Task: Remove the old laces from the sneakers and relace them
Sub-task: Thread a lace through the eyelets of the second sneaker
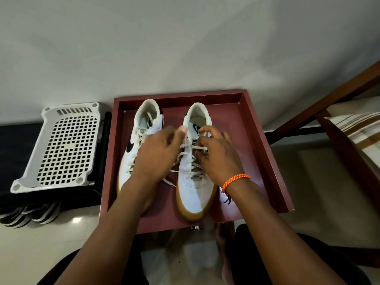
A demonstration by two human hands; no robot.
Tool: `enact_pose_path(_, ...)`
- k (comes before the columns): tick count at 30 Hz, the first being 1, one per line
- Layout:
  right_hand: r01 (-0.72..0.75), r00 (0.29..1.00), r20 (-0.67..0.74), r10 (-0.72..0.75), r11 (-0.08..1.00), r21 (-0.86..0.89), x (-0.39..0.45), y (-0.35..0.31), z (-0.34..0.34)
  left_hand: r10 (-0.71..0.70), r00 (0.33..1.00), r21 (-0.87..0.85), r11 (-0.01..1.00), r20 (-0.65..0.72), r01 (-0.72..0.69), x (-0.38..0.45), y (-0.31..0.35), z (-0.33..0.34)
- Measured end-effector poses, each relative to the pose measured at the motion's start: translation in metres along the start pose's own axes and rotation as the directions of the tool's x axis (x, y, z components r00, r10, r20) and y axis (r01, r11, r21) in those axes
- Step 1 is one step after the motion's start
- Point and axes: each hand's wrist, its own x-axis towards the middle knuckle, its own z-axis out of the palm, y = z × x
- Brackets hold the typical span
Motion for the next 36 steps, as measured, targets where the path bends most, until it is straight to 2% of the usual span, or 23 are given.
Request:
enact_pose_path(1,-0.001,1.0,0.003,0.001,1.0,-0.005,0.0,0.0,0.0,0.056,0.998,0.157,0.986,0.036,-0.061,-0.001,-0.005,0.005)
enact_pose_path(3,-0.002,1.0,0.001,0.002,1.0,-0.013,0.001,-0.001,0.0,0.116,0.99,0.275,0.952,0.083,-0.134,0.001,-0.014,0.012)
enact_pose_path(5,-0.003,1.0,-0.011,0.003,1.0,-0.023,0.001,-0.001,0.0,0.116,0.988,0.213,0.968,0.098,-0.135,0.004,-0.016,0.012)
enact_pose_path(7,-0.004,1.0,-0.012,0.004,1.0,-0.025,0.0,-0.001,0.0,0.094,0.992,0.002,0.996,0.089,-0.094,0.007,-0.011,0.006)
enact_pose_path(9,-0.005,1.0,-0.009,0.004,1.0,-0.015,0.0,-0.002,0.0,0.069,0.998,-0.17,0.983,0.013,-0.066,0.009,-0.006,-0.003)
enact_pose_path(11,-0.004,1.0,-0.008,0.004,1.0,-0.017,0.0,-0.002,0.0,0.054,0.998,-0.143,0.988,-0.01,-0.055,0.011,-0.008,-0.008)
enact_pose_path(14,-0.009,1.0,-0.003,0.009,1.0,-0.026,0.0,-0.002,-0.001,0.007,0.997,0.044,0.999,0.078,-0.01,0.003,-0.012,0.002)
enact_pose_path(16,-0.012,1.0,0.002,0.012,1.0,-0.02,0.0,-0.003,-0.001,0.011,0.999,0.128,0.992,0.037,-0.016,-0.001,-0.012,0.013)
enact_pose_path(19,-0.004,1.0,-0.001,0.004,1.0,-0.026,-0.001,-0.004,-0.002,0.02,0.998,0.132,0.991,-0.057,-0.012,0.0,-0.012,0.022)
enact_pose_path(22,-0.007,1.0,0.005,0.008,0.999,-0.043,0.0,-0.002,-0.002,0.039,0.997,0.146,0.989,-0.074,-0.028,0.003,-0.013,0.021)
enact_pose_path(24,-0.006,1.0,0.01,0.006,0.999,-0.031,0.0,-0.001,-0.001,0.062,0.993,0.07,0.996,-0.098,-0.055,0.004,-0.008,0.017)
enact_pose_path(26,-0.012,1.0,0.014,0.012,1.0,-0.007,0.001,-0.002,-0.001,0.048,0.989,-0.094,0.994,-0.141,-0.061,0.006,-0.002,0.011)
enact_pose_path(28,-0.029,1.0,0.008,0.029,0.999,0.027,0.001,-0.002,-0.002,0.006,0.981,-0.293,0.954,-0.194,-0.064,0.007,0.005,0.002)
enact_pose_path(30,-0.039,0.999,-0.005,0.039,0.998,0.055,0.001,-0.001,-0.003,0.001,0.968,-0.421,0.9,-0.251,-0.11,0.008,0.008,-0.006)
enact_pose_path(33,-0.029,1.0,-0.006,0.029,0.997,0.069,0.001,0.0,-0.002,0.009,0.963,-0.525,0.837,-0.27,-0.155,0.007,0.011,-0.012)
enact_pose_path(36,-0.02,1.0,-0.001,0.02,0.998,0.056,0.002,0.001,0.0,0.011,0.966,-0.553,0.818,-0.258,-0.157,0.003,0.013,-0.011)
